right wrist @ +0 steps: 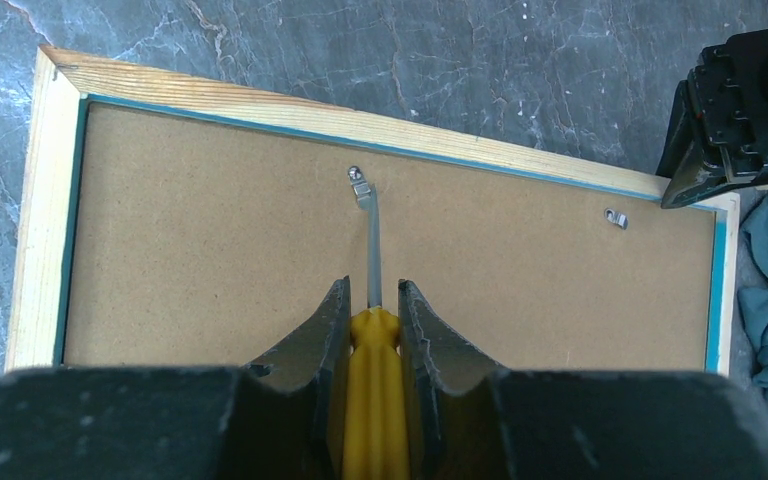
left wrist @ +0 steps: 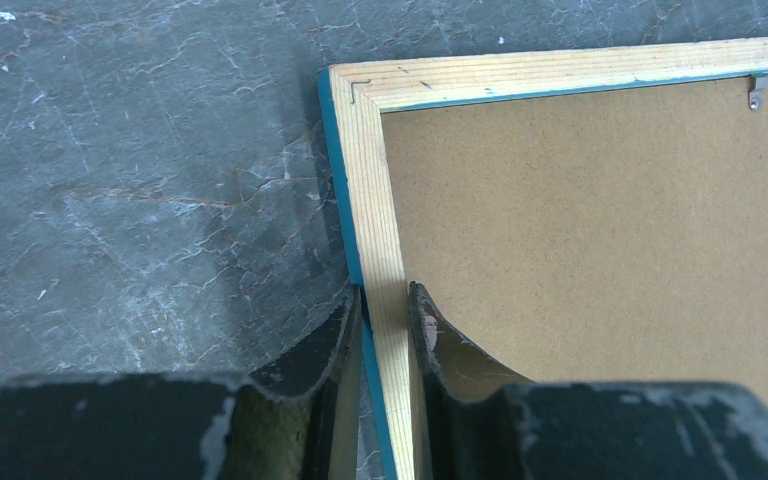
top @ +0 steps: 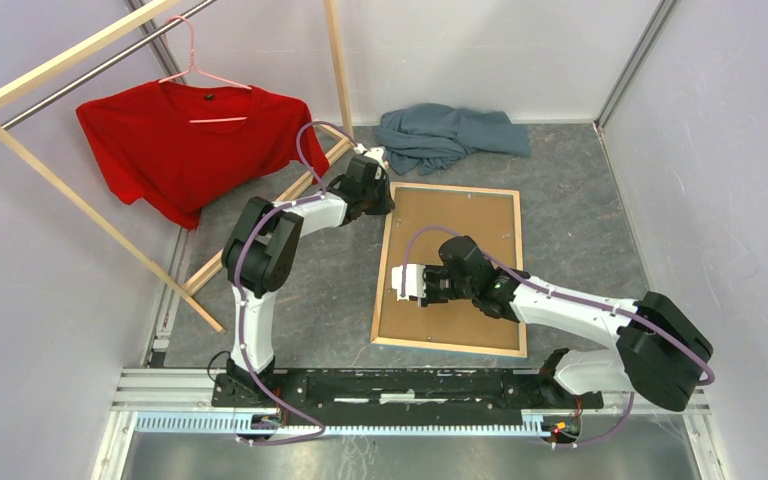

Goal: Take the photo out of the frame
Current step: Release the photo frame item from the photo frame.

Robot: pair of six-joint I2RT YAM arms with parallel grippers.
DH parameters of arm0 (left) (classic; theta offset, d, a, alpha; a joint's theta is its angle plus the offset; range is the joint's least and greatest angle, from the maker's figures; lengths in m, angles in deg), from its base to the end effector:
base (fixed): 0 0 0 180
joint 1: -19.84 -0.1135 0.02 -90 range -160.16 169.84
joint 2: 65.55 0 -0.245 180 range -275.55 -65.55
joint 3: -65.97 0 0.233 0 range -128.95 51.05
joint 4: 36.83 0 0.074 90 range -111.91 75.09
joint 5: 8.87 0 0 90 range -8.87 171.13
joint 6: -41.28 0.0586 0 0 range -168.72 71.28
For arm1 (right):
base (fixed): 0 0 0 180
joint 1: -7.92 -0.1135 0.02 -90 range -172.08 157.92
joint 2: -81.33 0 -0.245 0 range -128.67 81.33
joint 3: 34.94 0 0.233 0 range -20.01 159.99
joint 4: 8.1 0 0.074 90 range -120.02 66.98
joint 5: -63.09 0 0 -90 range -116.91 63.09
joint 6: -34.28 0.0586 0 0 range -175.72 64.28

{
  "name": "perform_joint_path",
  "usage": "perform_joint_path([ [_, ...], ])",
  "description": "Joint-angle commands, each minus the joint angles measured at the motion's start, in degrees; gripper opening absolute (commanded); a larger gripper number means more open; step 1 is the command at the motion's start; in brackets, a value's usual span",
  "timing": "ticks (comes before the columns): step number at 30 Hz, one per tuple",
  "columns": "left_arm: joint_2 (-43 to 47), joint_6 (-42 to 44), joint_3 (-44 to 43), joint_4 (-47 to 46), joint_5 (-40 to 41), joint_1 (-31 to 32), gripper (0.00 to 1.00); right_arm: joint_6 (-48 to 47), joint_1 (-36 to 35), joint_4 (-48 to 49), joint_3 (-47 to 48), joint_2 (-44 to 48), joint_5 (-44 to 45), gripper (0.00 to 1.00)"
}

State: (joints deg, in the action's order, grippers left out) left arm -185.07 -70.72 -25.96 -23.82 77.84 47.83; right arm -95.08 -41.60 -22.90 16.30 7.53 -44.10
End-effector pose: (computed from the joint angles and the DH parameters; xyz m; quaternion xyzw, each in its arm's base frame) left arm 0.3939 -0.2131 0.1326 0.0594 0.9063 -0.2001 0.3676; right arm 0.1622 0.2167 0.1805 -0.6678 0.5864 0.1722 0.4248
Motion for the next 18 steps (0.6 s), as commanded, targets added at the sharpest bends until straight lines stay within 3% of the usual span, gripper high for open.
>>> perform_joint_path([
  [1, -2.72, 3.54, 0.72, 7.82, 1.53, -0.65, 0.02, -0.37, -0.14, -2.41, 1.57, 1.25, -1.24, 0.00],
  [18, -2.99, 3.95, 0.33, 7.81, 1.95, -0.65, 0.02, 0.85, 0.63, -1.27, 1.74, 2.89, 1.10, 0.00],
])
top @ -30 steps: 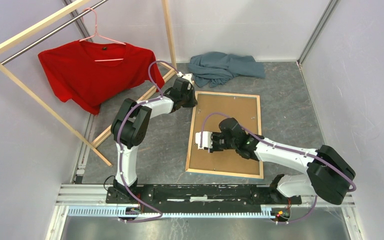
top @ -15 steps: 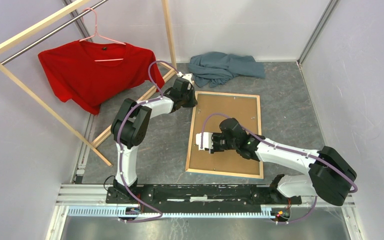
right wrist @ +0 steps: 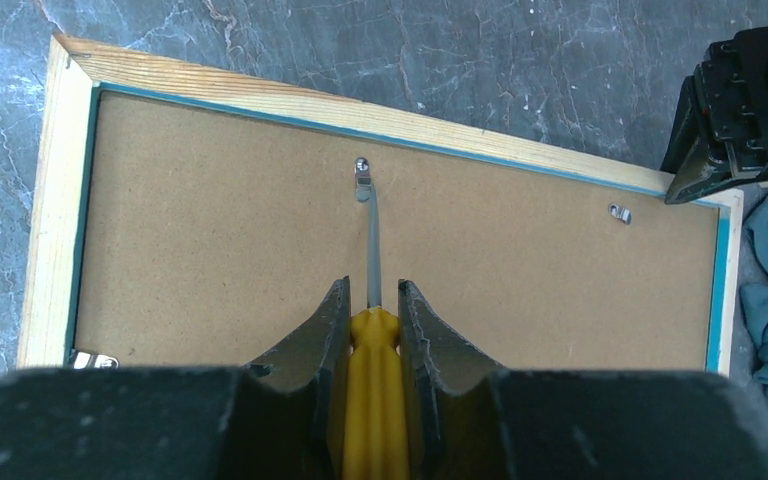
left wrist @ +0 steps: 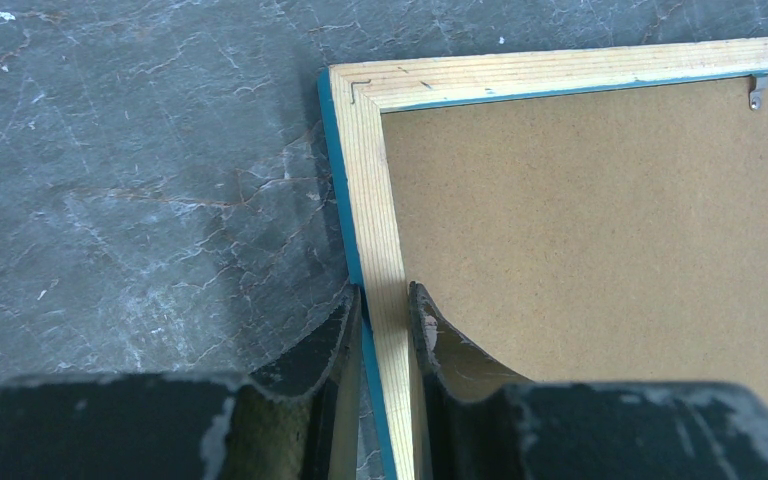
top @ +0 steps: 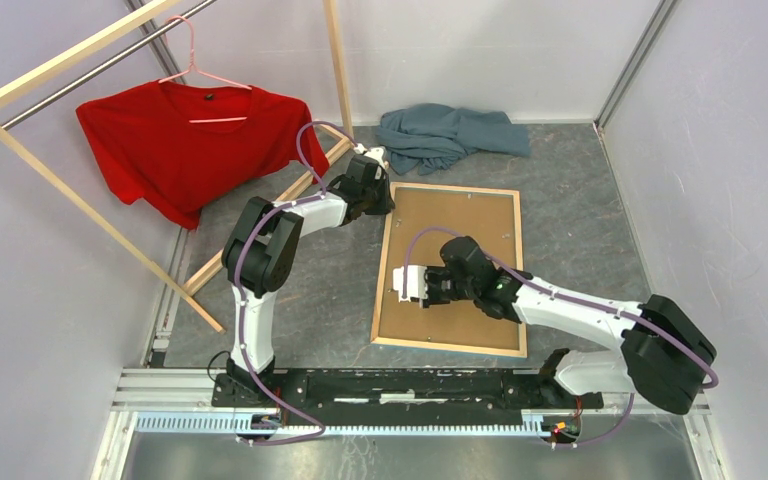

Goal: Take the photo out of the frame
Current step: Release the photo frame item from the photo frame.

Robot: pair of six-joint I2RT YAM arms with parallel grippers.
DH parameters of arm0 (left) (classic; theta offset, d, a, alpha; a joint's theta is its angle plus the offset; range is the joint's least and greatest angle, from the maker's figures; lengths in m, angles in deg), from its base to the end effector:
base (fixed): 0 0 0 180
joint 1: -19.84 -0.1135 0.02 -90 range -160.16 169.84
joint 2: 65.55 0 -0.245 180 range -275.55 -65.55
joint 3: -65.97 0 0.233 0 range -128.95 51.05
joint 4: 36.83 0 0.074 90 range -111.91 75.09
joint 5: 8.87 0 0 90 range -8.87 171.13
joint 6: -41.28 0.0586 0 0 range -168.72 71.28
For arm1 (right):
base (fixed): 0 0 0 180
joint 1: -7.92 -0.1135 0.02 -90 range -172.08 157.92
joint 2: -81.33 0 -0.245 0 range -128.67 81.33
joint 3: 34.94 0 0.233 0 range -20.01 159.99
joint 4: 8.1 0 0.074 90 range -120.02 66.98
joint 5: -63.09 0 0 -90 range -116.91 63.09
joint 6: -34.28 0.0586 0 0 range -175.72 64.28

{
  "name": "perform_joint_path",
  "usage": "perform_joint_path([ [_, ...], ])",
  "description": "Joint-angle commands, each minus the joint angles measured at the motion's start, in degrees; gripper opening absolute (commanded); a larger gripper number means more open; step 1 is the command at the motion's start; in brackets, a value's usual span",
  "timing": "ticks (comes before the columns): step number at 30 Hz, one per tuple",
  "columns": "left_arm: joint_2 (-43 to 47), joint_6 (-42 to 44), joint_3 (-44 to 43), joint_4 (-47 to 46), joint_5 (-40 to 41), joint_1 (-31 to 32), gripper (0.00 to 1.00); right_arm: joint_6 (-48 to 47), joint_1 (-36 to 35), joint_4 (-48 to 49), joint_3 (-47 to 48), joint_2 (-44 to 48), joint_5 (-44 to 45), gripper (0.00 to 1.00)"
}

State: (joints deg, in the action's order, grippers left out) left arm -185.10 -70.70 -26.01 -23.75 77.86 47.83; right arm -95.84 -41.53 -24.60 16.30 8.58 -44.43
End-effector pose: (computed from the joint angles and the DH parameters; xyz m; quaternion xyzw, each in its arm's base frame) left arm 0.3939 -0.2132 0.1325 0.0595 0.9064 -0.1998 0.3673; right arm 0.1598 0.2139 0.1821 -0.6732 0.5835 0.1717 0.4206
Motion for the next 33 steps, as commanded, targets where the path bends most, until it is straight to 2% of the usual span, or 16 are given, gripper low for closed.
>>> perform_joint_path([
  [1, -2.97, 4.11, 0.20, 7.86, 1.87, -0.65, 0.02, 2.32, 1.00, 0.99, 1.92, 2.10, 2.60, 0.00],
  [9, -3.02, 6.99, -1.74, 9.50, 2.85, -0.52, 0.02, 7.54, 9.44, 10.94, -0.48, 7.69, 15.24, 0.00],
  [17, -6.25, 12.00, -8.85, 13.46, 3.09, -0.24, 0.02, 10.67, 16.72, 17.27, -2.55, 11.10, 25.35, 0.00],
  [25, -12.80, 15.82, -19.01, 17.41, 5.00, 1.19, 0.02, 11.19, 19.74, 18.27, -3.64, 11.52, 24.04, 0.00],
  [33, -12.43, 17.69, -20.18, 17.58, 3.62, 2.98, 0.06, 12.78, 19.84, 17.30, -3.18, 7.90, 20.09, 0.00],
])
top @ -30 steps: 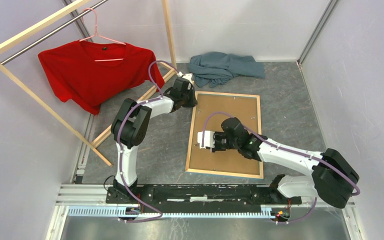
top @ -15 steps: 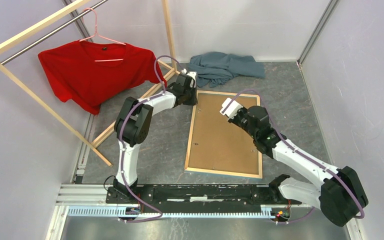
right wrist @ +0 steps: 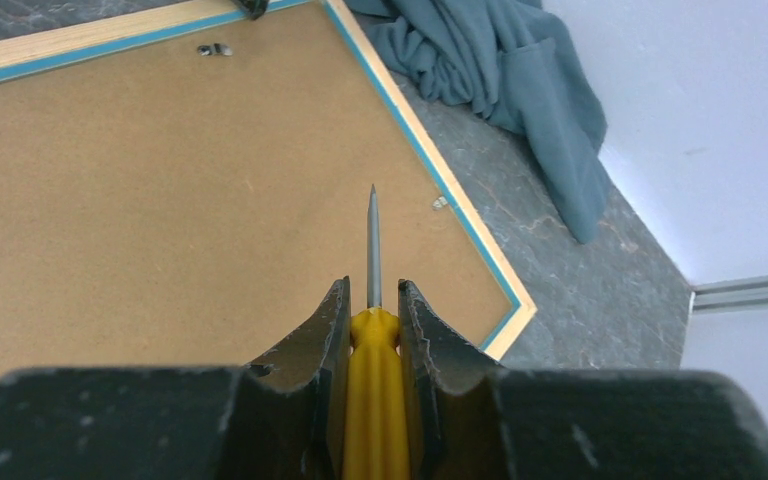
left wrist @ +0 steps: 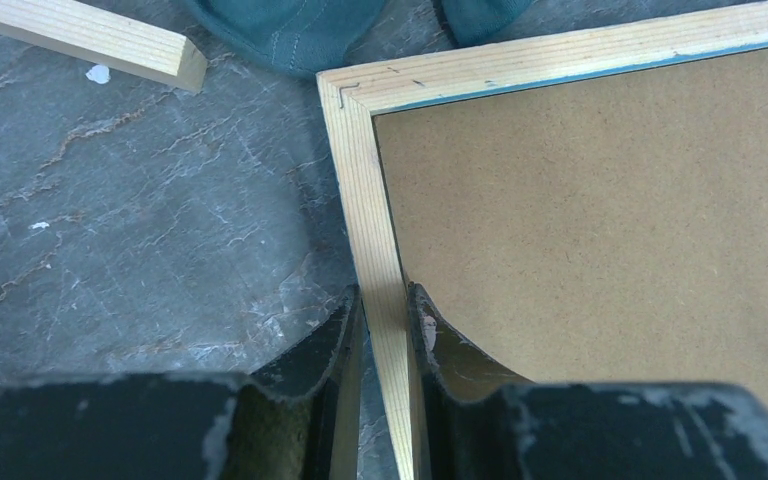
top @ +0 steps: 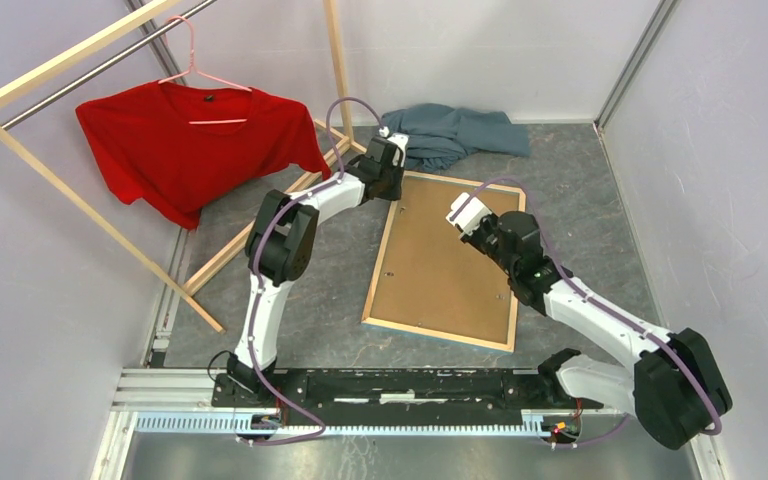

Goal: Take the photo out of the frame
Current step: Release the photo frame item from the photo frame, then adjust the photo frame at the center of the board.

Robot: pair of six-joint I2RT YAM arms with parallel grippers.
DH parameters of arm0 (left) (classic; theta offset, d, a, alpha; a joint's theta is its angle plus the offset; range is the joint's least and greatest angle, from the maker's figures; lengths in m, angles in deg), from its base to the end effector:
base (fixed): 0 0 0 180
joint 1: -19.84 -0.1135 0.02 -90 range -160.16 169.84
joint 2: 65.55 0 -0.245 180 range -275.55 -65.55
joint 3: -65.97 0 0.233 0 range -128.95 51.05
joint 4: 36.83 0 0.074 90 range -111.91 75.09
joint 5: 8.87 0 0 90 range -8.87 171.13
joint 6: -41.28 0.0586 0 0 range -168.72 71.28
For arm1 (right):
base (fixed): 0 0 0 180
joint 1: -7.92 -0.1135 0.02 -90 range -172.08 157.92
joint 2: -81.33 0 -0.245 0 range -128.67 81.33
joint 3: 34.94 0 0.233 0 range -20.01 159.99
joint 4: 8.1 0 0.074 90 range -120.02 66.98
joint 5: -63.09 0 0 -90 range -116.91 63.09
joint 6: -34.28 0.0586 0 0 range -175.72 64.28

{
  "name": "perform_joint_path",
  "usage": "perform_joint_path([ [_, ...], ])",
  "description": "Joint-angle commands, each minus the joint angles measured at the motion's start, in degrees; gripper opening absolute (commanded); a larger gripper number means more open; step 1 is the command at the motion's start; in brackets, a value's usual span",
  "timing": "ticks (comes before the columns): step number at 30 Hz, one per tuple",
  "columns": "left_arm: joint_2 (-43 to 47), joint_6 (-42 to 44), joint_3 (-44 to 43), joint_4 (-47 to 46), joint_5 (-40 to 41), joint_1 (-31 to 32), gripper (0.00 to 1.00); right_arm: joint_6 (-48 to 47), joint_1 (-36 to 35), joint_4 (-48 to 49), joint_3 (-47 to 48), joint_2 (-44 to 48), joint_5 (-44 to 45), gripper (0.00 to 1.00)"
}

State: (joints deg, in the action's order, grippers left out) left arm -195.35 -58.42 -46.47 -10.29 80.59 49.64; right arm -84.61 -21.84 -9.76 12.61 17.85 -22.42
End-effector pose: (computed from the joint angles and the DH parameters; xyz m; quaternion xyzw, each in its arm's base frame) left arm 0.4291 -0.2464 0.1403 0.1624 0.9057 -0.1364 0.3670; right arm 0.2288 0.1255 0.2288 -0.3747 0.7143 -0.0271 0.5904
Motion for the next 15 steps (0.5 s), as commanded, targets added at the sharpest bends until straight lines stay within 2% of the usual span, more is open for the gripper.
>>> perform_joint_path([
  [1, -1.78, 5.73, 0.58, 4.07, 0.89, 1.34, 0.06, 1.55, 0.18, 2.39, 0.52, -1.46, -1.97, 0.00],
  [9, 2.61, 5.56, 1.57, 3.96, 4.35, 1.57, 0.22, 1.38, 0.29, 2.57, 0.11, -0.23, -1.85, 0.00],
  [15, 11.36, 3.78, 5.73, 1.49, -1.60, 0.61, 0.37, 1.11, 0.88, 2.47, -0.01, 0.02, -2.09, 0.00],
])
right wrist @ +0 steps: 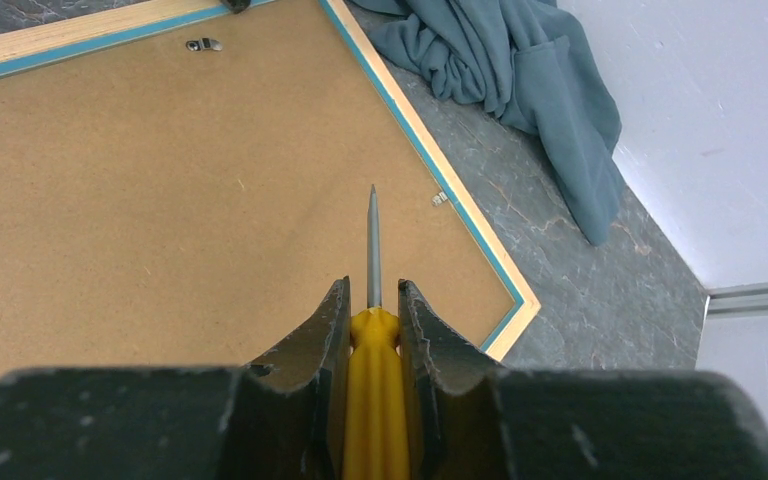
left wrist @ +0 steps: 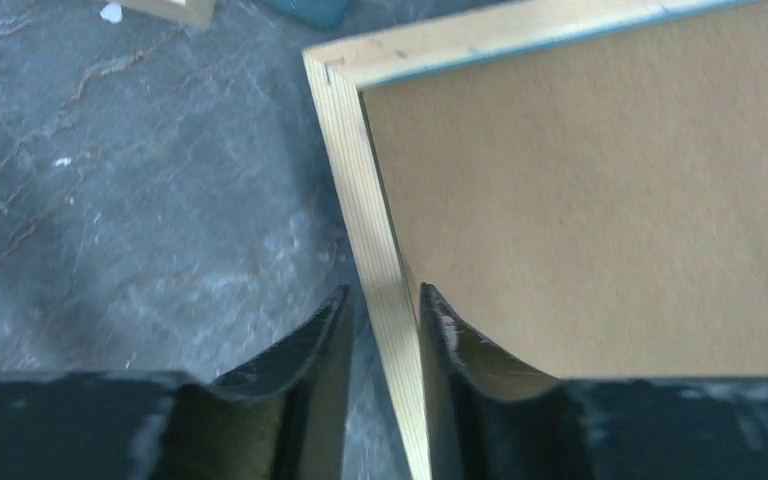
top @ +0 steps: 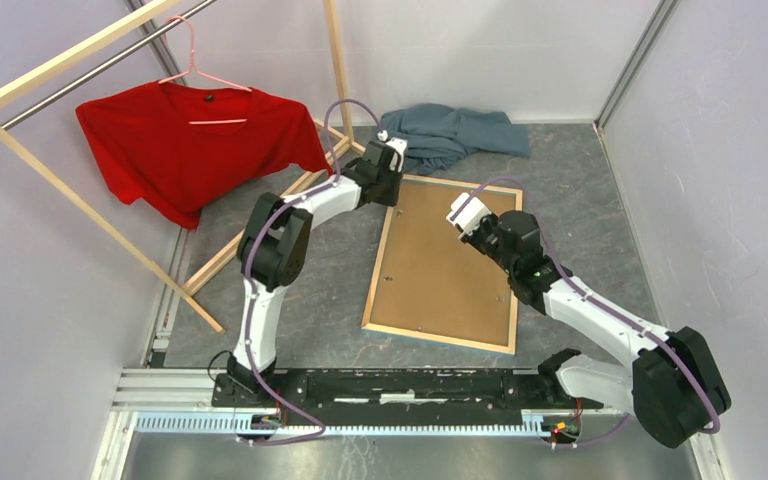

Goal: Take the photo out of the frame
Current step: Adjust the photo frame at the center of the board.

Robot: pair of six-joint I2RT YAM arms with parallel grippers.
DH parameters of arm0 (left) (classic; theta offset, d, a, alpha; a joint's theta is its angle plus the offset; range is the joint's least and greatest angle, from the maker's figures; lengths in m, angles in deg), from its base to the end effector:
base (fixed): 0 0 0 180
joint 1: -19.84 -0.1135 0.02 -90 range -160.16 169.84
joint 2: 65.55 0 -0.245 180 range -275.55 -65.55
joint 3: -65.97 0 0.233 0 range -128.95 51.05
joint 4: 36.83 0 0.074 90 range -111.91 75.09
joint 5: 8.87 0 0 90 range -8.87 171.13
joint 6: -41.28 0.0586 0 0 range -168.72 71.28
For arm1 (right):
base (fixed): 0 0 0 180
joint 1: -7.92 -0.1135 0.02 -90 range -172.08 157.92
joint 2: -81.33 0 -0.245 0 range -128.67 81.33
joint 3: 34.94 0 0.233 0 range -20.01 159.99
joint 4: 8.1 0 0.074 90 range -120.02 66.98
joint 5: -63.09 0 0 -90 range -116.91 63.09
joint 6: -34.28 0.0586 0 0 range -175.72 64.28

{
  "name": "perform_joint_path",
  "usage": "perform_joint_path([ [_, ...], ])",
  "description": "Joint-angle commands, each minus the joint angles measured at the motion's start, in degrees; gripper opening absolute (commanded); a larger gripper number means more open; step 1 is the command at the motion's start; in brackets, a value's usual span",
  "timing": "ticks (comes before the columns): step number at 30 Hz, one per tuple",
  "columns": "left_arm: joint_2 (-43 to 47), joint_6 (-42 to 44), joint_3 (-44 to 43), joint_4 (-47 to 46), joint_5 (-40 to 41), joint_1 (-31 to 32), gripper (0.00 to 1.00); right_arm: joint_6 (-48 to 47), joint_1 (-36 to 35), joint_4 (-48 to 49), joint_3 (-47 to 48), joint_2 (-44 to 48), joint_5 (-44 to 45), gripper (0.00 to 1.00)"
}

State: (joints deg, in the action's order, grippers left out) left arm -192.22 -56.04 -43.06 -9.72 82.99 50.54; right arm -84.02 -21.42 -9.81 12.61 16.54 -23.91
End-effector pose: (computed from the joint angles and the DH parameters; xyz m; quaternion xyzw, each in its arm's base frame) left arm 0.4159 -0.2447 0.1461 0.1809 0.9050 -0.1111 0.3685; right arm 0.2312 0.1264 0.2231 -0.3789 0.7201 -0.0160 0.5810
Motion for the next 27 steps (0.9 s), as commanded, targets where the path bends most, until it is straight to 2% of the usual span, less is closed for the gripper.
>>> perform_joint_path([
  [1, 9.61, 1.42, 2.99, 0.76, -5.54, -0.29, 0.42, 0.52, 0.55, 2.38, 0.01, 1.38, -0.77, 0.00],
  [4, 12.76, 1.15, 5.32, 0.77, -9.23, -0.29, 0.61, 0.52, 0.74, 2.15, -0.01, 1.34, -1.19, 0.00],
  [7, 15.56, 1.07, 8.39, 0.92, -11.22, -0.37, 0.74, 0.48, 1.01, 2.06, -0.01, 1.42, -1.18, 0.00],
  [10, 18.67, 0.50, 14.26, 0.32, -11.31, -0.61, 0.73, 0.61, 1.37, 1.77, -0.01, 1.90, -1.56, 0.00],
  [16, 23.50, 1.91, 25.92, -1.77, -11.40, -0.78, 0.62, 0.53, 2.25, 1.80, -0.19, 2.90, -1.85, 0.00],
  [22, 23.36, 2.00, 27.78, -1.46, -11.93, -0.80, 0.60, 0.43, 2.71, 1.75, -0.23, 3.18, -1.87, 0.00],
  [27, 21.79, 1.29, 27.48, -1.24, -12.90, -0.71, 0.54, 0.43, 2.90, 1.66, -0.24, 3.17, -2.08, 0.00],
])
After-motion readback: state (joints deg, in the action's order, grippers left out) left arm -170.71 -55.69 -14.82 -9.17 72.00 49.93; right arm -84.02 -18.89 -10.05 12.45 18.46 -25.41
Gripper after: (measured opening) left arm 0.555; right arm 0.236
